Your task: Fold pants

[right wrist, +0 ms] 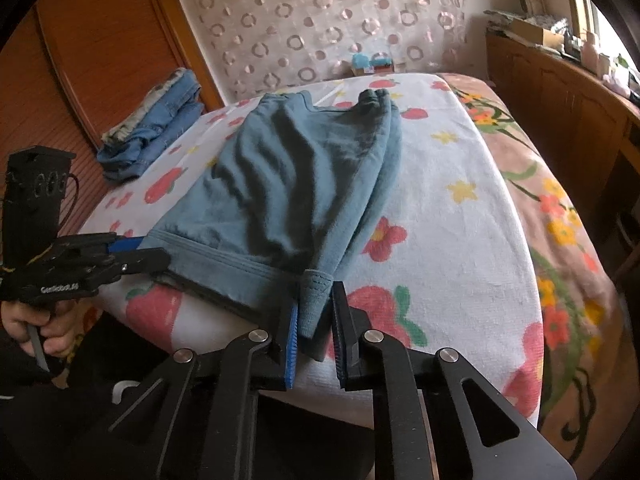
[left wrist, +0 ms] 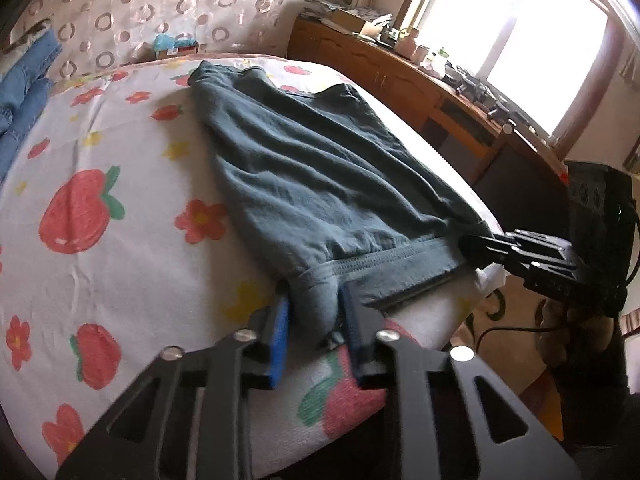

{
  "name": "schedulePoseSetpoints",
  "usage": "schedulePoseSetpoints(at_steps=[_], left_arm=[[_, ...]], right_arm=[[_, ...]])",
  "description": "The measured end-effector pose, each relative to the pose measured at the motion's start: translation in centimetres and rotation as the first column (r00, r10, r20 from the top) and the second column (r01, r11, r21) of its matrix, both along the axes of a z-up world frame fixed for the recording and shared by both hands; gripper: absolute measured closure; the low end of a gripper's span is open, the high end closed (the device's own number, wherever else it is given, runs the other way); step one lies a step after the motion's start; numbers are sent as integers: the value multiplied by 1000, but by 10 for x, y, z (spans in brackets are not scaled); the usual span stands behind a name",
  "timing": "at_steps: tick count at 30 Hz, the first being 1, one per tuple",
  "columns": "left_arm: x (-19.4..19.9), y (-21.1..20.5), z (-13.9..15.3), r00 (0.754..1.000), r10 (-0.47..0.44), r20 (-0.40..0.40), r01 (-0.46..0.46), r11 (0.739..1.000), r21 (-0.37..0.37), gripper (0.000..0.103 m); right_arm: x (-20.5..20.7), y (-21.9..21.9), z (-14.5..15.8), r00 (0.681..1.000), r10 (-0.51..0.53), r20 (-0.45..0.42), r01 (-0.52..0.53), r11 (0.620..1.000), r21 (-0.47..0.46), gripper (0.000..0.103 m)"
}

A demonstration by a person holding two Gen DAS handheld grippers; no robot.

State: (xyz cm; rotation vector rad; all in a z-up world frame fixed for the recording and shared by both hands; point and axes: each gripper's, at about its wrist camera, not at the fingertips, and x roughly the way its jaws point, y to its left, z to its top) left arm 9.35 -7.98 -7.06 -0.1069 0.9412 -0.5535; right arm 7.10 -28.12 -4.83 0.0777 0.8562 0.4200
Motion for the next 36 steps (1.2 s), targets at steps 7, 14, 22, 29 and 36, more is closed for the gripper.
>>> schedulePoseSetpoints(at_steps=[7, 14, 22, 29, 36], left_arm=[[-11, 3, 51, 989, 13, 151, -8, 999, -37, 95], [-26, 23, 134, 943, 36, 331, -17, 998, -60, 96], [-45, 61, 218, 876, 97, 472, -37, 990, -134, 96], [-40, 90, 228, 853, 149, 500, -92, 986, -137, 96], [25, 105, 209, 856, 196, 478, -172, 981, -94, 96]], right_arm=[[-4, 5, 31, 996, 17, 87, -21, 999, 37, 96], [-1, 19, 105, 968, 63, 241, -74, 997, 38, 96], [-6, 39, 196, 907, 114, 406, -140, 990, 34, 96], [-10, 64, 233, 867, 160, 473, -184, 983, 6, 96], [51, 99, 213, 890, 181, 418, -182, 983, -40, 96]])
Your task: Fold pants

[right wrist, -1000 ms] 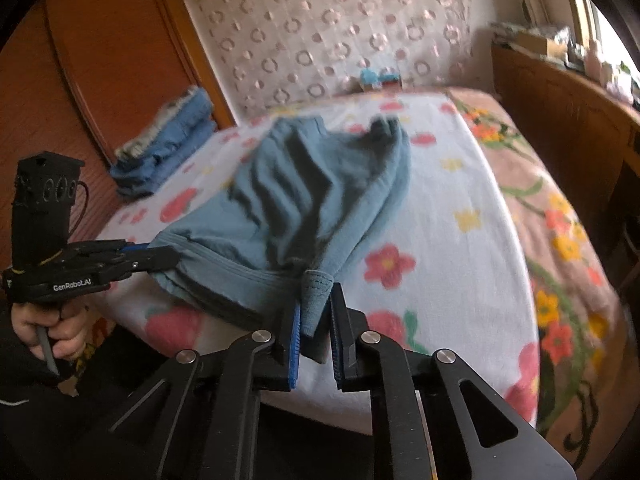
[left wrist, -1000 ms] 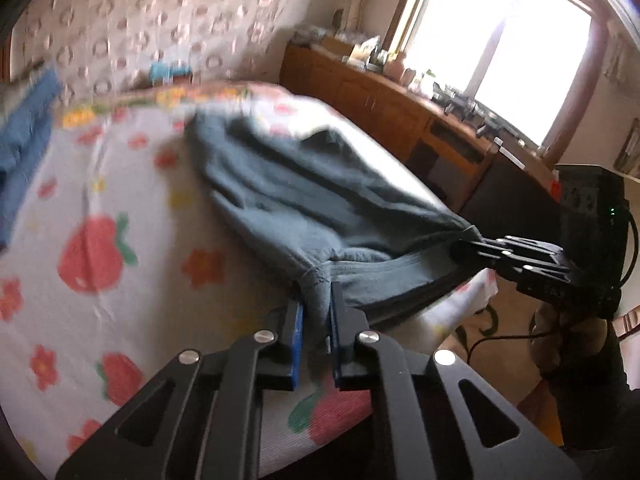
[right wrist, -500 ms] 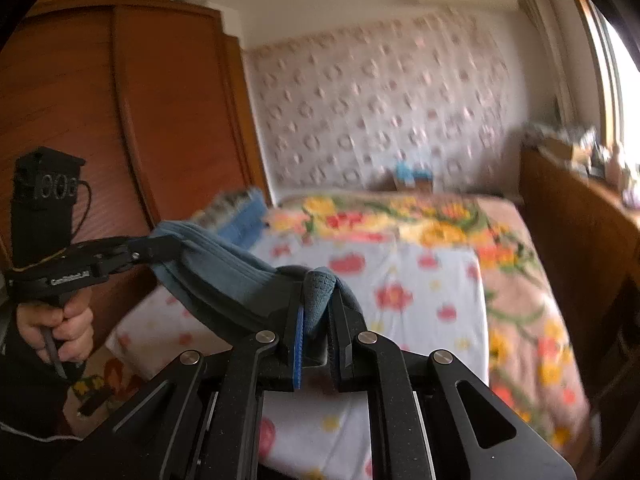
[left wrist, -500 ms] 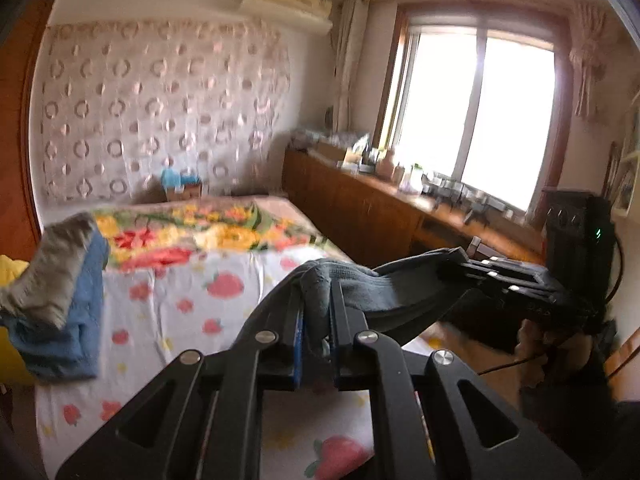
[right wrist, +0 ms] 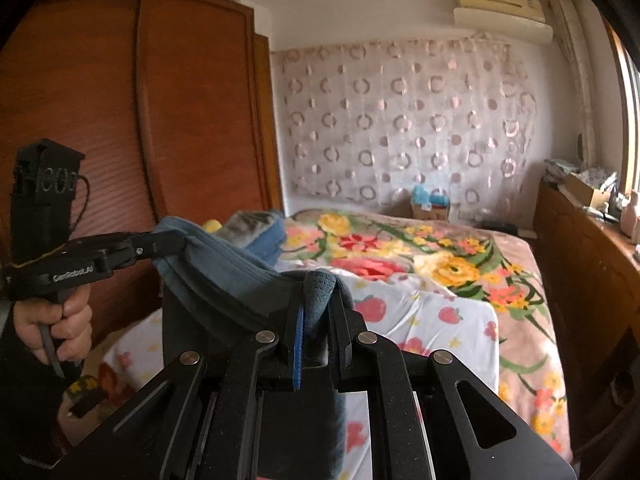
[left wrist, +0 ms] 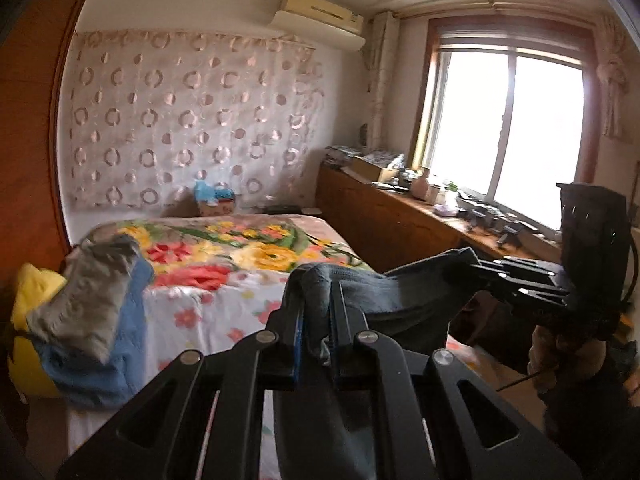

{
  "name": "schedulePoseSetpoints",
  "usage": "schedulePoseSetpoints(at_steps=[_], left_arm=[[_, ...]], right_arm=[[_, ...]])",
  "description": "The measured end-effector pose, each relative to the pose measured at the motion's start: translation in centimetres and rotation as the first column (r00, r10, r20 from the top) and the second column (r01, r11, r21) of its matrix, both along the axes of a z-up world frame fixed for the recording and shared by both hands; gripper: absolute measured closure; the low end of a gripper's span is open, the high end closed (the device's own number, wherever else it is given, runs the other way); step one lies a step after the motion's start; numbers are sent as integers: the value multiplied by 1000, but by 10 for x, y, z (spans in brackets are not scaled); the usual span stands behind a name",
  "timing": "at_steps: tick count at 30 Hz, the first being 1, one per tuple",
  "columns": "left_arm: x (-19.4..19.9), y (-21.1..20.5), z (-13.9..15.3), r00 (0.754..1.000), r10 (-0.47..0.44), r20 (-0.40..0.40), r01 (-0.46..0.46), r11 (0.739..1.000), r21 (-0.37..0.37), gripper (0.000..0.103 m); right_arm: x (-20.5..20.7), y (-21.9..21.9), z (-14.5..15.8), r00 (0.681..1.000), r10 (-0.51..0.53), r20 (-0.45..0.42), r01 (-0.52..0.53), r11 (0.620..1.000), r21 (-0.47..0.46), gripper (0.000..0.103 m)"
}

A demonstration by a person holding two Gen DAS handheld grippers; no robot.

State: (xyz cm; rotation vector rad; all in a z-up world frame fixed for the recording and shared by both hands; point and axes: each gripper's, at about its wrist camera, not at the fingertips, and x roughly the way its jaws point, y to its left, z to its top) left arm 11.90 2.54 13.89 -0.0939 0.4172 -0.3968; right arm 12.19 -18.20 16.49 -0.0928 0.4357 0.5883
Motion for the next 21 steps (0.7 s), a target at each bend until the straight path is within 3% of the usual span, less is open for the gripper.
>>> schedulePoseSetpoints(at_steps=[5, 9, 11, 16, 21], left_arm=[[12, 11, 18, 999, 15, 37, -16, 1000, 7, 96], [0, 8, -14, 1000, 11, -21, -9, 996, 93, 96], [-7, 7, -43, 997, 17, -79, -6, 991, 130, 96], [-26, 7, -93, 983, 12, -182, 14, 990, 142, 96], [-50, 4, -122, 973, -10, -232, 41, 991, 130, 95]], right_arm=[[42, 21, 23, 997, -70, 41, 71, 997, -26, 96], [38, 29, 16, 998, -68, 2, 68, 997, -49, 96], [37, 34, -12, 997, -51, -57, 47, 996, -74, 96], [25, 35, -84, 980, -36, -198, 15, 994, -105, 96], [7, 40, -123, 963, -15, -268, -18, 993, -120, 96]])
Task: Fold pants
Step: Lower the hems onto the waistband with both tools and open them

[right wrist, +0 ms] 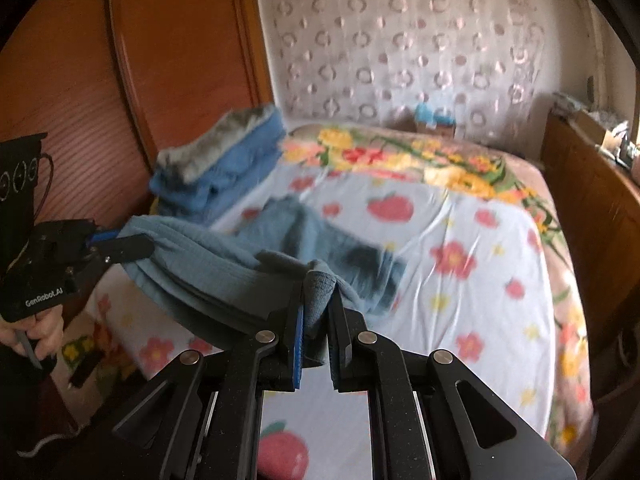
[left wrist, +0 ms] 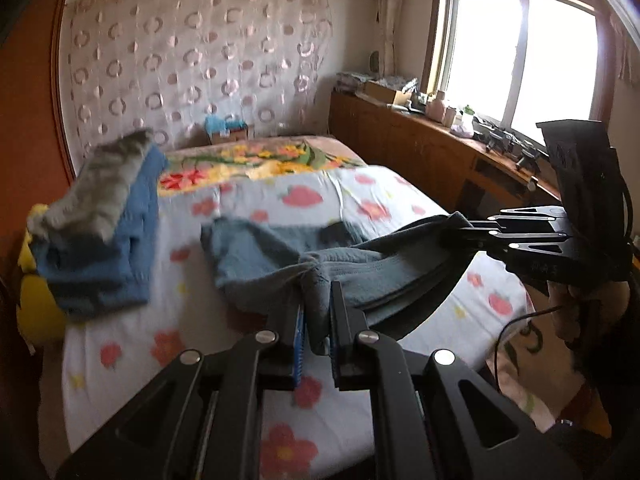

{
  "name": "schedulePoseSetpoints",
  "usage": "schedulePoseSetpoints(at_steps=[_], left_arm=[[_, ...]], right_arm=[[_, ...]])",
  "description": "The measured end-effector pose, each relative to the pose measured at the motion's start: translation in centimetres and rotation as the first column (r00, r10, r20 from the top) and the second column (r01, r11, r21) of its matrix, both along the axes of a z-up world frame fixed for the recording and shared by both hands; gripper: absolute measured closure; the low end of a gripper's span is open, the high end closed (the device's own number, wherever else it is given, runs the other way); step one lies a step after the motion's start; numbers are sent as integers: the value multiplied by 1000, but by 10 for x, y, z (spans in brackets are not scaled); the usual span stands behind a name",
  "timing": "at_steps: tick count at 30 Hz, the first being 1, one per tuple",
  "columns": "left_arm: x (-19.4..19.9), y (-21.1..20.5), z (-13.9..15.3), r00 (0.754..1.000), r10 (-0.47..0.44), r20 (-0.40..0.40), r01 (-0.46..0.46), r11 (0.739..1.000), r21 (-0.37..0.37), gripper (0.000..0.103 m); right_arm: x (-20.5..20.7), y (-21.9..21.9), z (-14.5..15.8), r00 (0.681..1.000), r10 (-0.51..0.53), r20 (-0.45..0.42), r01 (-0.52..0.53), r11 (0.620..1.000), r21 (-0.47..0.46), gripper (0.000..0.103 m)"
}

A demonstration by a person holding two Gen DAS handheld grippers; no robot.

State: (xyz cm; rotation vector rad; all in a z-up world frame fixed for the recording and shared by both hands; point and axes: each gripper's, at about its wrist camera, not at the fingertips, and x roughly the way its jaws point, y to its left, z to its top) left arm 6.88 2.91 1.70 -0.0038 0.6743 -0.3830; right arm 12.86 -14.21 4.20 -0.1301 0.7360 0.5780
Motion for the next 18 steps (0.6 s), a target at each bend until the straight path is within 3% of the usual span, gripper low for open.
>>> schedulePoseSetpoints(at_steps=[7, 18], left_arm=[[-27, -1, -35, 999, -9, -50, 9, 1000, -3, 95], [-49, 1, -64, 995, 17, -103, -16, 1000, 7, 93]], right_arm=[[-35, -3, -34, 998, -2, -56, 2, 1000, 6, 96], [-58, -5, -64, 993, 1, -117, 3, 999, 35, 96]])
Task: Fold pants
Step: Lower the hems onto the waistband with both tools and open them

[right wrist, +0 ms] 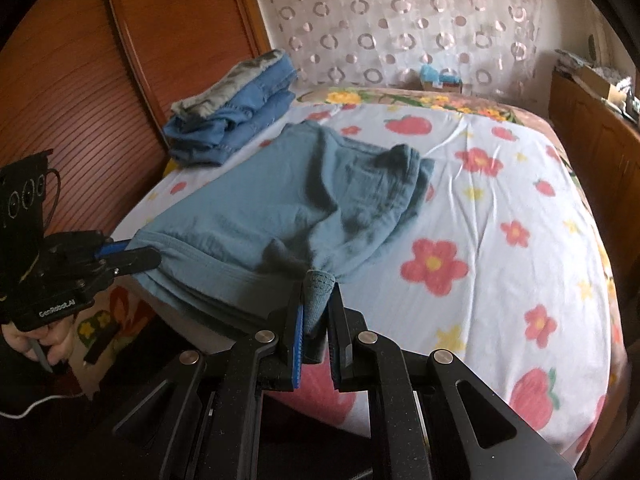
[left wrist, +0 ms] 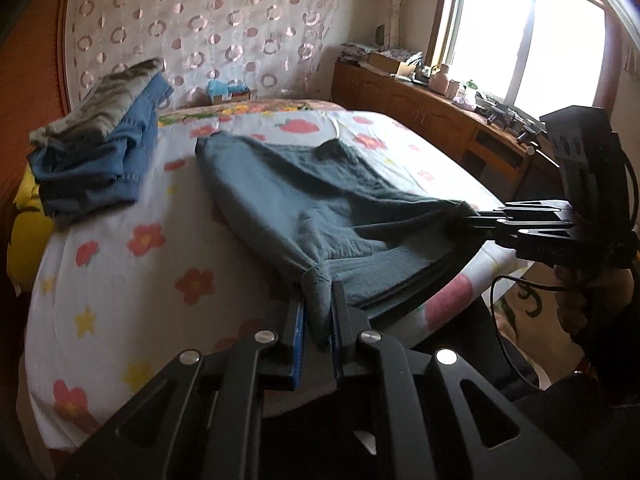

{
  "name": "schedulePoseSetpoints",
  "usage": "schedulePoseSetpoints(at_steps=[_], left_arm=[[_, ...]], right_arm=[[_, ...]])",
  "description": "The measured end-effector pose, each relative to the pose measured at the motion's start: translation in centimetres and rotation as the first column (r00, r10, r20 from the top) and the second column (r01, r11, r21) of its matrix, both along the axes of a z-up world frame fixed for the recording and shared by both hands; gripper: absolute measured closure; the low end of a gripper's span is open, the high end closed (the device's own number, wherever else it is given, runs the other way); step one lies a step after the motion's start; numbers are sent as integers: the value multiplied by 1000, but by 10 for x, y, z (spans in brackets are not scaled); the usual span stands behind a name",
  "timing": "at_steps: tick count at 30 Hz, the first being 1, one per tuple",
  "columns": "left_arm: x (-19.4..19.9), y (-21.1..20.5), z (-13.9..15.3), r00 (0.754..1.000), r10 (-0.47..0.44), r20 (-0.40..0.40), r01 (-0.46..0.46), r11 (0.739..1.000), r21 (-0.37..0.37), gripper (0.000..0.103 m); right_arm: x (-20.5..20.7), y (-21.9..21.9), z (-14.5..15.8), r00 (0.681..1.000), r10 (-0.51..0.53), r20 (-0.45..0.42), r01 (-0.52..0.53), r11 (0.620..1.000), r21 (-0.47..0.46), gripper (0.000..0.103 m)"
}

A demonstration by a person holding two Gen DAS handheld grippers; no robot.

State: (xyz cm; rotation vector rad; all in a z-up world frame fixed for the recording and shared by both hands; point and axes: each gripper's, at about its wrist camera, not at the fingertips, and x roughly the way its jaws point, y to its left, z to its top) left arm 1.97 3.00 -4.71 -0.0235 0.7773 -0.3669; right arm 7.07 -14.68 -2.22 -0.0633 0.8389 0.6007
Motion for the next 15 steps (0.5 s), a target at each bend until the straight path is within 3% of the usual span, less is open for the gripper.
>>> schedulePoseSetpoints(at_steps=[6, 10, 15], left_arm=[[-2, 2, -3, 1000, 24, -15, -24, 1000, 4, 86], [-8, 4, 6, 999, 29, 30, -30, 999, 21, 75], [-5, 9, 21, 996, 43, 82, -45, 999, 13, 69]], right_arm=[[-6, 0, -10, 1000, 4, -22, -4, 1000, -6, 93], [-9, -1, -12, 1000, -2, -28, 2, 1000, -21, 85], [-16, -11, 0, 1000, -10, -1, 10, 1000, -15, 79]])
